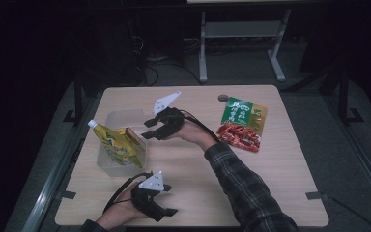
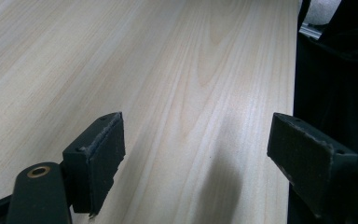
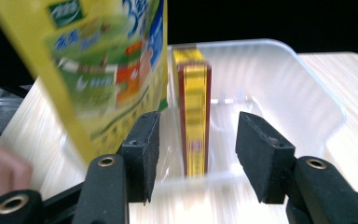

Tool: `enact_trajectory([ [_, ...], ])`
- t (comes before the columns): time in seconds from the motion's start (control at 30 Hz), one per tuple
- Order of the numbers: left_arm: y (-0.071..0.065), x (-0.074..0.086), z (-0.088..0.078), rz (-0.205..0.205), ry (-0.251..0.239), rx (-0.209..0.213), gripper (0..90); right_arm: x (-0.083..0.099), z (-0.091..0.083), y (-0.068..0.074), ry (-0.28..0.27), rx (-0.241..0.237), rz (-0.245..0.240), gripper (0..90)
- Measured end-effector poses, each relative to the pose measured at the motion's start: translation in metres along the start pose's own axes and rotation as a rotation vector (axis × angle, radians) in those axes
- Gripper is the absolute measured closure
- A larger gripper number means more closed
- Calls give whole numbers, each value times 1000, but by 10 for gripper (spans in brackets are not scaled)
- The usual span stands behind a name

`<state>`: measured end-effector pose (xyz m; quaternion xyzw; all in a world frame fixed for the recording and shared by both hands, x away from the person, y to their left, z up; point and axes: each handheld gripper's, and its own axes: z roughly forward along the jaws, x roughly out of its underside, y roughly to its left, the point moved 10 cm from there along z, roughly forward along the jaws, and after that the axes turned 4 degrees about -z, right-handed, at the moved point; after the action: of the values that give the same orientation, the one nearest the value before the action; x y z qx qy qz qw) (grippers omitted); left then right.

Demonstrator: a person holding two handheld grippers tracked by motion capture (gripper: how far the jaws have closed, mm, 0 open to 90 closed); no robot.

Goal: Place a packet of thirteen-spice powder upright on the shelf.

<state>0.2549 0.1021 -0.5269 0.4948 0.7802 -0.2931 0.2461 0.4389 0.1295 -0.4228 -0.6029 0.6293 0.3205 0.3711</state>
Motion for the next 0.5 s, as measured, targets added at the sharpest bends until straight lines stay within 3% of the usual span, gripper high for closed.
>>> enact_trajectory([
  [0.23,3,-1,-1,2,-7,-12,184,30,-36,11,43,47,35,478],
  [0.4,4,-1,0,-19,-12,-10,184,49,-64,15,70,88,60,474],
  [0.5,6,-1,-1,-21,-15,-19,184,61,-82,17,75,116,94,474],
])
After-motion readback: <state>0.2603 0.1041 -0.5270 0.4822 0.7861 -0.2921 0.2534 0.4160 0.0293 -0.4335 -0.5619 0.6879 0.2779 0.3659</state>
